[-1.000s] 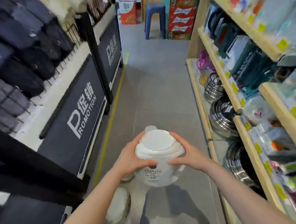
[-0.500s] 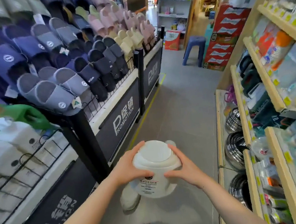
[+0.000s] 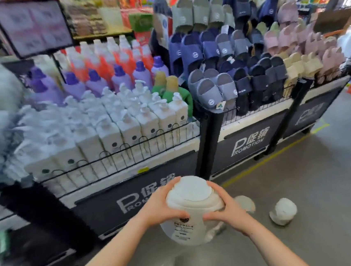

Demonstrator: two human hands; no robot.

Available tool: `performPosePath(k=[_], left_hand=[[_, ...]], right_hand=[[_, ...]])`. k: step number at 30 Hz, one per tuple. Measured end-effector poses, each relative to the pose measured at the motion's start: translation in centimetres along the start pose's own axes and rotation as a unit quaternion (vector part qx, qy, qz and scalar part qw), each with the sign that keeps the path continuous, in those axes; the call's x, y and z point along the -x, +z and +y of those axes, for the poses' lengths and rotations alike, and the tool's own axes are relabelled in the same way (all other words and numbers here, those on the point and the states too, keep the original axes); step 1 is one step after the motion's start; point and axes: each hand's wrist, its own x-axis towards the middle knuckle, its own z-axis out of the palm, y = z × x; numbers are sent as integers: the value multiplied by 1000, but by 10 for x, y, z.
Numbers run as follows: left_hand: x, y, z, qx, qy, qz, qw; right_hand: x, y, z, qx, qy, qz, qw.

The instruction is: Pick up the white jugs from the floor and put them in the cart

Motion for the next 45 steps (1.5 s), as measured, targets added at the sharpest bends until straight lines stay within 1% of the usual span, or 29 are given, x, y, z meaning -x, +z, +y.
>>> performPosePath(k=[4, 7, 11, 15, 20, 24, 27, 29, 34, 38, 40, 45], left_hand=[[71, -42, -40, 32, -35, 77, 996], [125, -76, -74, 30, -50, 124, 991], [197, -124, -116, 35, -53, 160, 985], [274, -173, -157, 28, -37, 195, 980], [355, -228, -217, 11, -51, 211, 976], [397, -263, -256, 14, -64, 227, 972], [418, -279, -291, 25, -99, 228, 968], [427, -286, -310, 40, -106, 228, 967], [462, -295, -356, 84, -133, 267, 951], [497, -305, -400, 101, -151, 283, 942], [516, -314, -420, 101, -145, 276, 945], [555, -329, -481, 65, -133, 239, 960]], right_hand=[[-12, 73, -32, 35, -45, -64, 996], [-14, 133, -55, 60, -65, -102, 991], [-3, 218, -91, 82, -91, -130, 984], [18, 312, -123, 91, -114, -133, 980], [34, 419, -153, 92, -121, -155, 976], [32, 486, -168, 104, -114, -178, 972], [26, 523, -181, 122, -110, -200, 966], [18, 546, -185, 131, -115, -225, 959], [0, 608, -189, 136, -115, -304, 936], [0, 663, -187, 124, -103, -336, 928], [8, 693, -188, 109, -72, -336, 933], [26, 761, -170, 83, -12, -308, 948]])
